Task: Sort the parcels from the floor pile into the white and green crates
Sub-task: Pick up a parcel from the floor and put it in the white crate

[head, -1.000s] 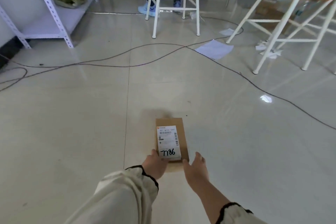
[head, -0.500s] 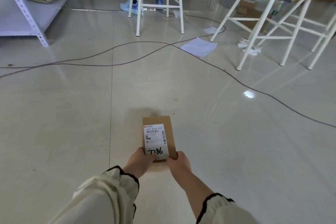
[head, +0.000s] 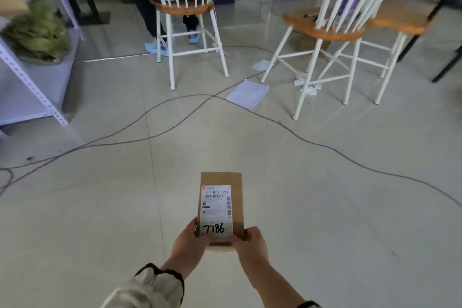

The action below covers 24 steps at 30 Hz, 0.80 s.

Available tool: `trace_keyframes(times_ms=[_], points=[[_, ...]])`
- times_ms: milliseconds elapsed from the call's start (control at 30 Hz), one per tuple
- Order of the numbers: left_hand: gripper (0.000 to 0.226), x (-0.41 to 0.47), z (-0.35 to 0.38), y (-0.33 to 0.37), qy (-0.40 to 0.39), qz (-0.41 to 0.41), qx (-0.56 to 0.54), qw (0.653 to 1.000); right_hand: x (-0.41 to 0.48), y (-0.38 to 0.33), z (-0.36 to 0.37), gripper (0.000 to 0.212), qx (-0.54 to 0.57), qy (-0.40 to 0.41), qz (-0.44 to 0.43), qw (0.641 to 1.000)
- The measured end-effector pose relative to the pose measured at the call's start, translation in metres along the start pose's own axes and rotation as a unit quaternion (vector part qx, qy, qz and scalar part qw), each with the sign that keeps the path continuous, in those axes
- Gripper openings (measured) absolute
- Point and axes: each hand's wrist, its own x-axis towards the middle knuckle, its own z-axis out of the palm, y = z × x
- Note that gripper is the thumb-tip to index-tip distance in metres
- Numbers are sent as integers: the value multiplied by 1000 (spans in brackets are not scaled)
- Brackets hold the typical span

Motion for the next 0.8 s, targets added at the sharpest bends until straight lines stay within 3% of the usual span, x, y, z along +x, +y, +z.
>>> trace_keyframes(times_ms=[300, 467, 633, 800], points=[[24, -168, -72, 317, -52, 72, -4, 996, -191, -236, -209, 17, 55, 97, -24, 993], [25, -258, -79, 462, -100, 126, 14, 987, -292, -314, -310, 19, 67, 190, -37, 979], [27, -334, -64, 536, -162, 193, 40, 967, -379, -337, -377, 16, 109, 291, -33, 950], [25, -392, -52, 557, -243, 239, 84, 936, -445, -322, -403, 12, 124, 356, -8, 926]])
